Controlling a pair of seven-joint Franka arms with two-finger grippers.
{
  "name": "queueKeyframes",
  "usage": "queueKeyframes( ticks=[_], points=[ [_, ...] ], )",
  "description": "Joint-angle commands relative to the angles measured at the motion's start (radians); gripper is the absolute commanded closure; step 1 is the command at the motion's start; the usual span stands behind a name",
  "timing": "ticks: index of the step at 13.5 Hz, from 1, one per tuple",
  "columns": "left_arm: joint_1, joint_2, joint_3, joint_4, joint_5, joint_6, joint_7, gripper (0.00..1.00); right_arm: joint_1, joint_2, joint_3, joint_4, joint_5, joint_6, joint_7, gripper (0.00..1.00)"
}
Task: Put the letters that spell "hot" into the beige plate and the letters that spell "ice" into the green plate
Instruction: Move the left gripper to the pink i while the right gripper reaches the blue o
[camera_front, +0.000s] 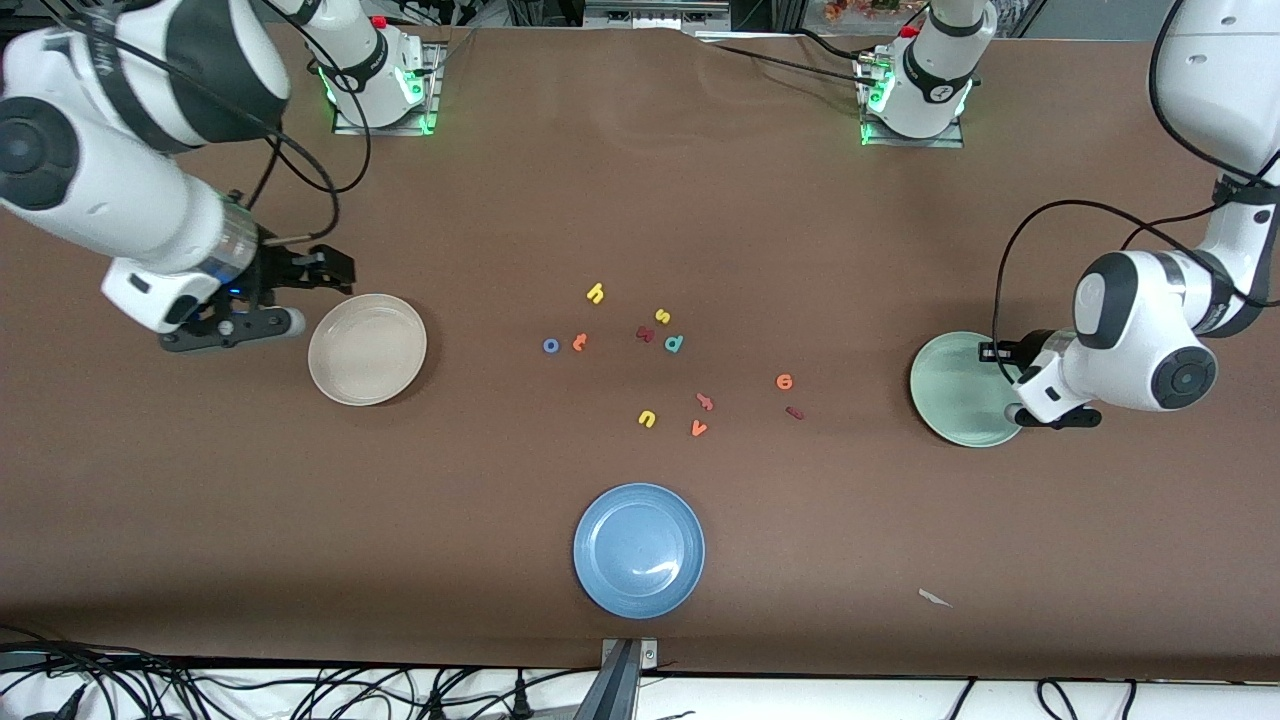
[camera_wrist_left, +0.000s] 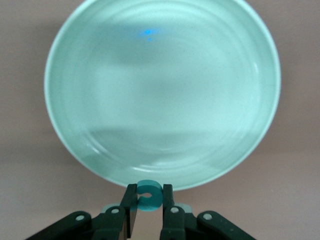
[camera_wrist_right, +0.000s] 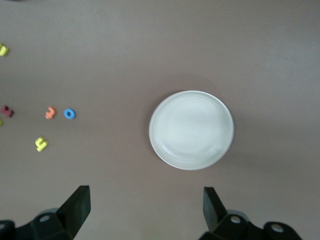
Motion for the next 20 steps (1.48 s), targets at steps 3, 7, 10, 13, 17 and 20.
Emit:
queueKeyframes(
  ticks=[3,7,10,13,17,20],
  points=[
    [0.008,0.04,-0.011,0.015,0.02,0.029,0.013,0.66,-0.002,0.005,0.139,-0.126,0.016,0.161,0.129,0.0],
    [0.008,-0.009,-0.014,0.027,0.011,0.017,0.003,0.0,-0.002,0.043,0.221,-0.184,0.016,0.257,0.28,0.0],
    [-0.02,-0.049,-0.05,0.084,0.005,-0.014,-0.092,0.0,0.001,0.085,0.273,-0.223,0.014,0.352,0.393,0.0],
    [-0.028,-0.037,-0.156,0.136,0.003,-0.013,-0.369,0.0,0.002,0.117,0.282,-0.27,0.01,0.444,0.433,0.0],
    [-0.141,0.072,-0.182,0.268,-0.027,0.01,-0.679,0.0,0.018,0.192,0.285,-0.275,-0.012,0.512,0.471,0.0],
    [-0.201,0.139,-0.182,0.299,-0.02,0.166,-0.896,0.0,0.036,0.24,0.285,-0.275,-0.096,0.544,0.473,0.0]
  ],
)
